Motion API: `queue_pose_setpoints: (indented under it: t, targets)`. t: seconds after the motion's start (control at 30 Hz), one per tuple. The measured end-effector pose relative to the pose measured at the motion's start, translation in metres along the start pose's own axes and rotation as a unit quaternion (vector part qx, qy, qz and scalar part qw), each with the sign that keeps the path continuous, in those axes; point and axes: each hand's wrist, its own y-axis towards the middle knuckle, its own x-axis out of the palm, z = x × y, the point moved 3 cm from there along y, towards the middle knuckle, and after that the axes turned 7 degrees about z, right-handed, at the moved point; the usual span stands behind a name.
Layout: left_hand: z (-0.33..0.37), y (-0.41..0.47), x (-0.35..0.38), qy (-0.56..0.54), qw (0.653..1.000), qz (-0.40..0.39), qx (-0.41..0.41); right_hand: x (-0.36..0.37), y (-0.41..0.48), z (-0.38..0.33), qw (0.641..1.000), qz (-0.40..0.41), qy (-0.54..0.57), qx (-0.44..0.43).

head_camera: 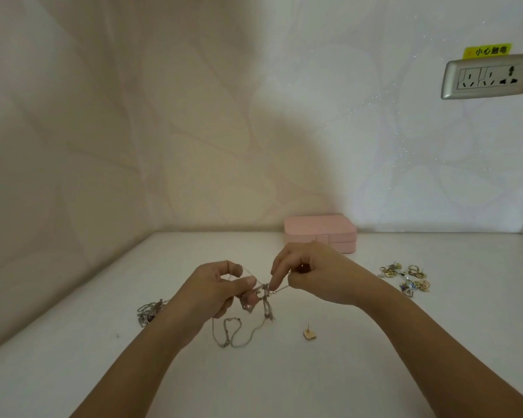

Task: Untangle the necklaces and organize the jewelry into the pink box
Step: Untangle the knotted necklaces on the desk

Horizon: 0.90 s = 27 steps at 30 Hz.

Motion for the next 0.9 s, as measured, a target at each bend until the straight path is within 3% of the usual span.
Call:
queue_pose_setpoints:
  t: [0.23, 0.37, 0.57, 0.7, 0.9]
  targets:
    - [-0.003, -0.007, 0.005, 0.070, 0.994, -0.068, -0.057, 0.011, 0.002, 0.001, 0.998, 0.067, -0.013, 0.004]
    - [-0.002, -0.005, 0.001, 0.014, 0.995, -0.071, -0.063, 0.016, 0.005, 0.001, 0.997, 0.069, -0.006, 0.023]
    - [-0.002, -0.005, 0.003, -0.036, 0.992, -0.076, -0.090, 0.014, 0.002, 0.001, 0.975, -0.037, 0.189, 0.112]
    - [0.000, -0.005, 0.005, -0.095, 0.993, -0.050, -0.045, 0.016, -0.001, 0.000, 0.969, -0.110, 0.194, 0.109]
    - [0.008, -0.004, 0.001, -0.162, 0.987, 0.011, 0.012, 0.012, -0.003, -0.003, 0.967, -0.133, 0.203, 0.081]
